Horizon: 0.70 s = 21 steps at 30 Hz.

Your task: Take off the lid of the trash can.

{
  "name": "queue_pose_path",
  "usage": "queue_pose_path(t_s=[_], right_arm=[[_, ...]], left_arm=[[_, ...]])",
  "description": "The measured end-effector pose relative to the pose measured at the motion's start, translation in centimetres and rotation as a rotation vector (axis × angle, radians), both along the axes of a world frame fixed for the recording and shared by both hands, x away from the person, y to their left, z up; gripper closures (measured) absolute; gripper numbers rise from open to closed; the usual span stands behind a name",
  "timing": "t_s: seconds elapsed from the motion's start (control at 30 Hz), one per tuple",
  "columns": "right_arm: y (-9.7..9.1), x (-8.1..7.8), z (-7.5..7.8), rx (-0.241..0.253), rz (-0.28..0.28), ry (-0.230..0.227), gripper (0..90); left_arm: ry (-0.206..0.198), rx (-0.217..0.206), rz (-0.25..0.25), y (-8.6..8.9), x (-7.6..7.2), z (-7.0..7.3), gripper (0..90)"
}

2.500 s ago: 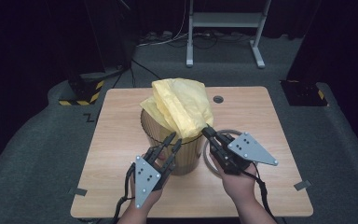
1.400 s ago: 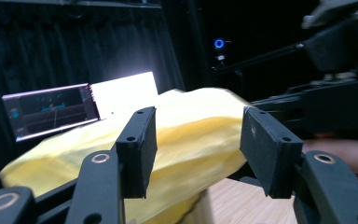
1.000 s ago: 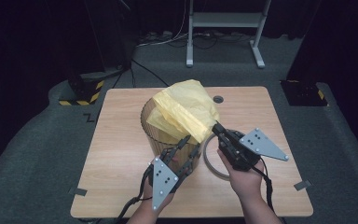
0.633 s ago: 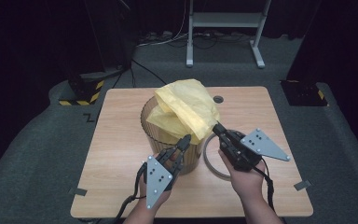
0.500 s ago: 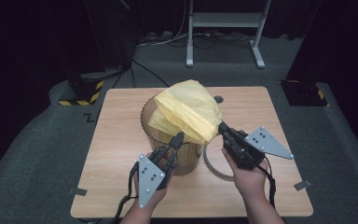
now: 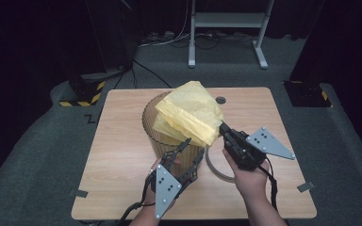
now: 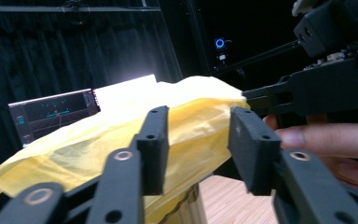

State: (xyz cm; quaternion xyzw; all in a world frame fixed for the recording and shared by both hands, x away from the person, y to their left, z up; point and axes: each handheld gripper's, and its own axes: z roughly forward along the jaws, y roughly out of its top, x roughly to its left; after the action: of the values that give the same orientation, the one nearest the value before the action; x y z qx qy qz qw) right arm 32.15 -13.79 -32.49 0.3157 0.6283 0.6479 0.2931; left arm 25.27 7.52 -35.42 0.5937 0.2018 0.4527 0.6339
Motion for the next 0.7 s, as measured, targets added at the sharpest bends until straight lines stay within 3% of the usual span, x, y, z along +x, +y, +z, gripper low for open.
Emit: queue_pose_path(t_s=[0.33,0.53,0.57,0.6,0.63,0.7], right_arm=[[0.5,-0.4,0.2,0.005,0.02,-0.005,90.0],[0.5,-0.5,0.2,0.004,0.022,-0.004,90.0],[0.6,-0.6,0.3,0.003,0.024,-0.008,90.0],[0.6,-0.6,0.3,0.003,0.024,-0.008,90.0],[0.6,-0.7,0.3,0.006,0.026,-0.008,90.0],[0.6,-0.7,0.3,0.006,0.027,-0.009,90.0]], left_arm=[[0.025,0.004,0.014,-0.5,0.6,0.0,54.4],[0.057,-0.017,0.017,-0.1,1.1,0.3,69.8],[0.064,-0.014,0.02,0.0,1.2,0.3,80.4],[0.068,-0.012,0.026,0.0,1.3,0.4,80.4],[0.073,-0.015,0.023,0.0,1.4,0.4,86.6],[0.068,-0.018,0.022,0.2,1.4,0.5,88.1]])
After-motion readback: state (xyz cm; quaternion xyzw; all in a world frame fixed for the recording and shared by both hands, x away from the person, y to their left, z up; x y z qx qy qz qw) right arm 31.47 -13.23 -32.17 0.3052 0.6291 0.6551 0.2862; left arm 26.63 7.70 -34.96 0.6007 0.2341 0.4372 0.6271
